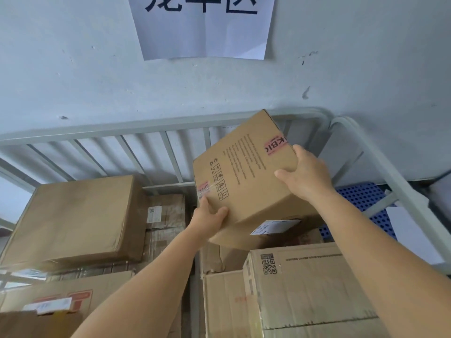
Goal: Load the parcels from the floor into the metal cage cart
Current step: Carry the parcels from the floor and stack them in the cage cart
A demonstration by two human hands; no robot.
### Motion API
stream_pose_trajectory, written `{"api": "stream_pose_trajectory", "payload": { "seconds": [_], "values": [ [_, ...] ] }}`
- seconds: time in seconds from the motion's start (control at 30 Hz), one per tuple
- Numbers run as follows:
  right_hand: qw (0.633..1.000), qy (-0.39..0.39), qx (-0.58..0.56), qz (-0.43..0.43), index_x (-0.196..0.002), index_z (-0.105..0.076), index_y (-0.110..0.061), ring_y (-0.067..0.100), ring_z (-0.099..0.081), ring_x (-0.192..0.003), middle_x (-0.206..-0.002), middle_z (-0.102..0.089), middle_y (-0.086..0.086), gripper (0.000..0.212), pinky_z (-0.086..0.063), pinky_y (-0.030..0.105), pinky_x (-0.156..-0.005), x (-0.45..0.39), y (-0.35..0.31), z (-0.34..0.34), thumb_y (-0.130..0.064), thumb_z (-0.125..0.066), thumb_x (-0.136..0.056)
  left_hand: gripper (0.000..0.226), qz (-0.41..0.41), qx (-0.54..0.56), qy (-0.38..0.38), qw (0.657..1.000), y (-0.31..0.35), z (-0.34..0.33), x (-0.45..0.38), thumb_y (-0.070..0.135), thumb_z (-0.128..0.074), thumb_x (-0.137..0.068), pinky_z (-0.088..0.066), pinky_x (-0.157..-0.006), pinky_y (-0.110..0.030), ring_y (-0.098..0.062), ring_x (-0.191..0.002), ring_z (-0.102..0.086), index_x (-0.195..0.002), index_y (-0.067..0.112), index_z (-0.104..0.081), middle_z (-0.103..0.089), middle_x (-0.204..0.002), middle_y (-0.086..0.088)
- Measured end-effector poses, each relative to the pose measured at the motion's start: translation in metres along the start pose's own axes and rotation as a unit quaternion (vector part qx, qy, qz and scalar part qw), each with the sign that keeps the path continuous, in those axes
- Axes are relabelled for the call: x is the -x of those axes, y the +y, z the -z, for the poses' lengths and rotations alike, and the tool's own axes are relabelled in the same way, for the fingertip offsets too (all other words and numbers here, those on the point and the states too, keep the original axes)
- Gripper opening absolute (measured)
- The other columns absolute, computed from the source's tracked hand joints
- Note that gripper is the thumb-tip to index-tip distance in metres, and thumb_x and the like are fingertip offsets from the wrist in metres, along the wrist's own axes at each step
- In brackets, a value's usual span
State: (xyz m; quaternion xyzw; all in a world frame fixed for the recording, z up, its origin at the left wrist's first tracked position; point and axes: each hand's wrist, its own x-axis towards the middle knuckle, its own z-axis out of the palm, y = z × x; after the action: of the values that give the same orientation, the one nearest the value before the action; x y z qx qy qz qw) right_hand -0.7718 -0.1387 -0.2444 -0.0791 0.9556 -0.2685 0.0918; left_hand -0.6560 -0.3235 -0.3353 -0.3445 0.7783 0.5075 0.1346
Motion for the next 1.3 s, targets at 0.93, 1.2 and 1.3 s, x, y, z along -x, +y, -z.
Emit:
{"api": "stream_pose_trajectory", "payload": {
  "seconds": [0.93,1.2,1.3],
  "values": [
    [0.943,-0.164,-0.124,-0.263,-0.145,-0.033,-0.014,0.034,-0.046,-0.126,-0.141,-0.046,0.008,0.088,-0.041,0.041,-0.097,-0.017,0.073,-0.078,-0.051,-0.076,-0.076,0.043,-0.019,0.079,0.030,0.996,-0.011,0.065,0.002,0.037,-0.039,-0.097,-0.052,-0.061,-0.031,-0.021,-0.099,-0.063,-0.138,0.047,-0.036,-0.062,-0.117,0.005],
    [0.938,-0.157,-0.191,-0.245,-0.127,-0.047,-0.013,0.024,-0.056,-0.098,-0.112,-0.059,0.004,0.060,-0.046,0.039,-0.081,-0.029,0.061,-0.092,-0.031,-0.079,-0.079,0.034,0.029,0.094,0.045,0.994,-0.047,0.067,-0.011,0.020,-0.036,-0.100,-0.056,-0.084,-0.048,-0.023,-0.096,-0.063,-0.123,0.043,-0.046,-0.065,-0.106,0.006],
    [0.946,-0.118,-0.165,-0.252,-0.129,-0.046,-0.014,0.029,-0.057,-0.107,-0.124,-0.056,0.008,0.070,-0.049,0.046,-0.091,-0.036,0.068,-0.089,-0.038,-0.081,-0.074,0.035,0.027,0.090,0.027,0.995,-0.047,0.054,-0.018,0.019,-0.039,-0.101,-0.056,-0.085,-0.045,-0.020,-0.097,-0.061,-0.127,0.041,-0.043,-0.061,-0.107,0.008]
  ]
}}
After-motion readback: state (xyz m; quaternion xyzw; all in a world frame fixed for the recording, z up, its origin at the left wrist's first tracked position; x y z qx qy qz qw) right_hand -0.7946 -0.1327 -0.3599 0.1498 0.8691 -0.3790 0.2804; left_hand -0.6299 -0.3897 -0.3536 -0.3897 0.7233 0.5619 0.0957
